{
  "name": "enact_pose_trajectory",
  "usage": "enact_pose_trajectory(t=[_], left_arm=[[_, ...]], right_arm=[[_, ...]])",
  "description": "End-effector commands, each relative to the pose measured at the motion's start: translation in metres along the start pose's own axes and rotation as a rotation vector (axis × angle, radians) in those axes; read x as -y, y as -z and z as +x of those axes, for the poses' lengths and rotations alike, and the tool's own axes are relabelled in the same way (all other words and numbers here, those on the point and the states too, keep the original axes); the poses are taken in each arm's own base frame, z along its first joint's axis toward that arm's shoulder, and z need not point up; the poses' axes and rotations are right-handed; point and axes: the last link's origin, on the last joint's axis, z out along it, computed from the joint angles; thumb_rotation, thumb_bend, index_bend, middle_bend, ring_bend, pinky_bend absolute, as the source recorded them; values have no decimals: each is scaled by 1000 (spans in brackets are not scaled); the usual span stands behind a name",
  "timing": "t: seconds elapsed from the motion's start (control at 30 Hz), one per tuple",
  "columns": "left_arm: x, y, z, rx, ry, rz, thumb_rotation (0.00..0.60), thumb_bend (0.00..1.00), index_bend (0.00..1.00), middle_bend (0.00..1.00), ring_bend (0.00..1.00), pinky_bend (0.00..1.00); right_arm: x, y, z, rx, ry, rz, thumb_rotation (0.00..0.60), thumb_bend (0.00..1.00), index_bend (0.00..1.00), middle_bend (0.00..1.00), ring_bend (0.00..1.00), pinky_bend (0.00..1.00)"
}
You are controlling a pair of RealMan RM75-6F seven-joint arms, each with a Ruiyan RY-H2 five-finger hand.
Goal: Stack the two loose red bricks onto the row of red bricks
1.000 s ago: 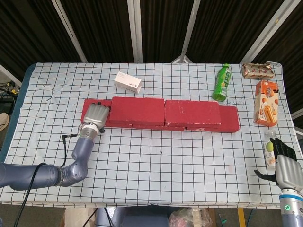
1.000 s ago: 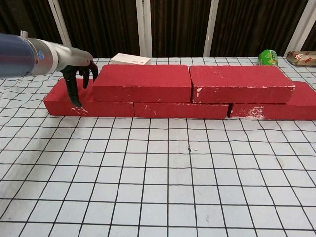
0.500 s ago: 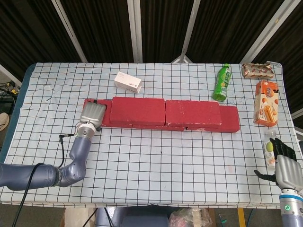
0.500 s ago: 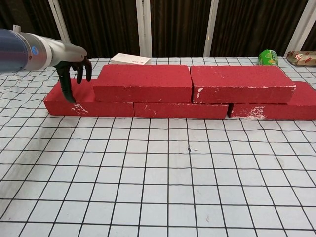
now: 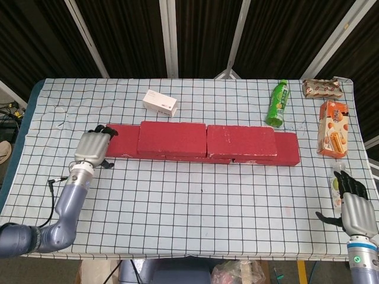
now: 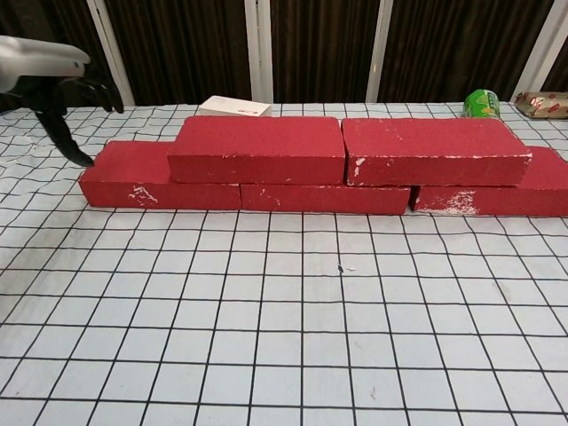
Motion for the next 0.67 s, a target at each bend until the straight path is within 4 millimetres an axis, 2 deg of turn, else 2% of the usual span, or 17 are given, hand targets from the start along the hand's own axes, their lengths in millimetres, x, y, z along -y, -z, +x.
enact_pose_trajectory(t=[0.03, 0.13, 0.33, 0.67], left_arm=[[93, 93, -45, -177, 178, -2, 600, 0, 208, 97, 63, 203], [121, 114, -67, -205, 170, 38, 600, 0, 199, 88, 58, 189], [141, 134, -91, -271, 172, 43, 600, 0, 196, 89, 58, 185], [146, 145, -90, -310, 114, 81, 600, 0, 190, 97, 57, 168]], right_arm=[[2, -1, -3, -8, 7, 24, 600, 154, 0, 0, 0, 0], [4, -1, -5, -18, 28, 46, 600, 154, 0, 0, 0, 0], [8, 0, -5, -41, 36, 66, 600, 153, 0, 0, 0, 0], [7, 4, -1, -74, 45, 62, 600, 154, 0, 0, 0, 0]])
